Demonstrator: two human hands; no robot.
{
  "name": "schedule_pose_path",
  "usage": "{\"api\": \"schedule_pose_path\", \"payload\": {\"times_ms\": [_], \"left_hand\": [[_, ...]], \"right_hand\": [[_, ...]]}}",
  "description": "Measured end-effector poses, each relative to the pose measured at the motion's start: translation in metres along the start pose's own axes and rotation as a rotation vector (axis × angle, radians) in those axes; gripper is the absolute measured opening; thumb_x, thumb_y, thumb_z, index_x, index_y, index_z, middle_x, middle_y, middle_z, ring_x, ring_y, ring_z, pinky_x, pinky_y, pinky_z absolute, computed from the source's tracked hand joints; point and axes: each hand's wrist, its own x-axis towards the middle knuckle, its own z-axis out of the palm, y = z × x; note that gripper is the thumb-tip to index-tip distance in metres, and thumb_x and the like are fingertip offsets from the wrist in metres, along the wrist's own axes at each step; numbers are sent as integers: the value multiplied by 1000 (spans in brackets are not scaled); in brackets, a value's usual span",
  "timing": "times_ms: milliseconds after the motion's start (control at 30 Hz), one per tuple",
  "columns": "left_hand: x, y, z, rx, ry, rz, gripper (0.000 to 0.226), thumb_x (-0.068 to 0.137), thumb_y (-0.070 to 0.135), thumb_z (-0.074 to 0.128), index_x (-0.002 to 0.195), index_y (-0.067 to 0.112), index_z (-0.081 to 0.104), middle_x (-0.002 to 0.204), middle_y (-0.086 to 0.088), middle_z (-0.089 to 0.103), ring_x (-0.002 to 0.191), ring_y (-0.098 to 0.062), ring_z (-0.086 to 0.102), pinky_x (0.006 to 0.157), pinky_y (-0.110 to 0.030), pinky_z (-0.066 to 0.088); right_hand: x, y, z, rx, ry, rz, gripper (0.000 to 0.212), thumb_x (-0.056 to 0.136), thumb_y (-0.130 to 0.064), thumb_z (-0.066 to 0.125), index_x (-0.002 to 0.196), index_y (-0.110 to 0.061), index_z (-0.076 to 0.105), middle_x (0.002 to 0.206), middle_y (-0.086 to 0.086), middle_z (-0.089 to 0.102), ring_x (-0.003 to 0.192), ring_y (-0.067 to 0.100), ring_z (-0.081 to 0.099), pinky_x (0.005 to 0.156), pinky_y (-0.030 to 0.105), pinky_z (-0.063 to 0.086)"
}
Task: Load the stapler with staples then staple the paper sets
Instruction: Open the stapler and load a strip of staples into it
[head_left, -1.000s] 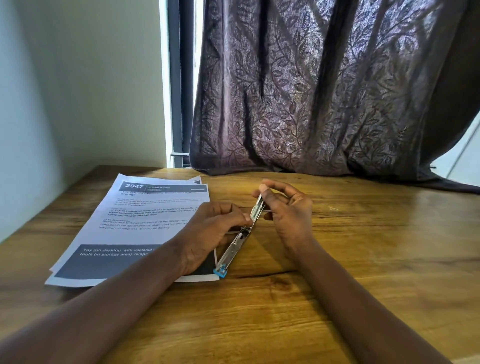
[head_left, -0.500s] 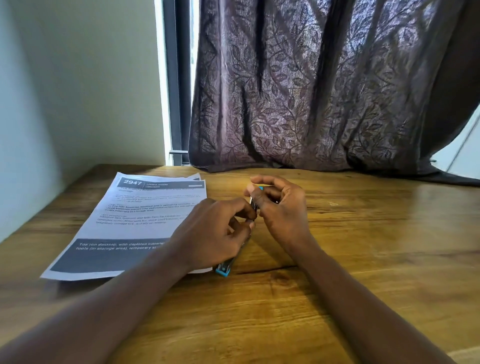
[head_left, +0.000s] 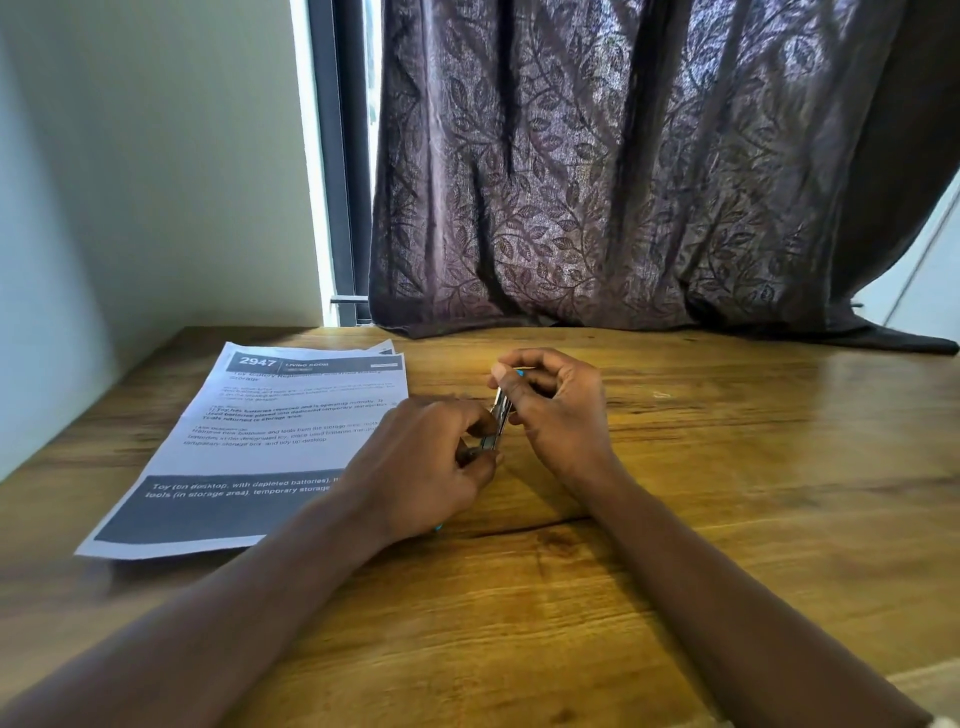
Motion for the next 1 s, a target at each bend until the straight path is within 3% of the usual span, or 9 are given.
{"api": "schedule_pose_path", "payload": {"times_ms": [100,333,533,633,867,1000], "left_hand": [[-1,1,2,21,18,-5,25,86,40,73,108,27,72,98,10,73,81,-7,66,75,-32,55],[0,-4,6,-21,24,-35,23,83,37,77,103,29,70,95,11,73,81,-6,67,77,-32,58],[0,-5,8,-47,56,-67,18,80,40,79,89,31,66,82,14,71,75,-2,67,72,-33,57],[-1,-3,7,-47,75,-72,17,83,43,78,86,29,68,75,15,68,69,-1,65,66,-26,55],[0,-3,7,-134,103,-139,12,81,37,81,79,28,73,67,17,70,66,3,67,57,-10,46],[0,-2,9,-148,165,-138,13,78,34,82,81,27,72,68,15,71,66,0,68,62,-21,54]], "right_hand": [[0,0,-1,-5,-4,6,5,89,-25,76,93,-23,73,83,6,78,81,32,75,70,57,59],[-2,1,0,13,-5,48,7,89,-23,76,94,-18,73,82,7,78,81,36,74,72,58,60],[-1,0,-1,68,1,126,11,91,-16,75,97,-7,72,84,10,79,73,22,73,72,44,61],[0,1,-2,77,9,146,12,92,-14,73,97,-4,71,85,11,78,71,17,70,67,35,60],[2,3,-2,29,-15,123,4,91,-18,75,92,-15,72,84,6,79,77,17,76,71,40,63],[1,1,-1,-20,-40,79,6,91,-22,74,92,-16,73,83,2,79,76,17,76,73,41,63]]}}
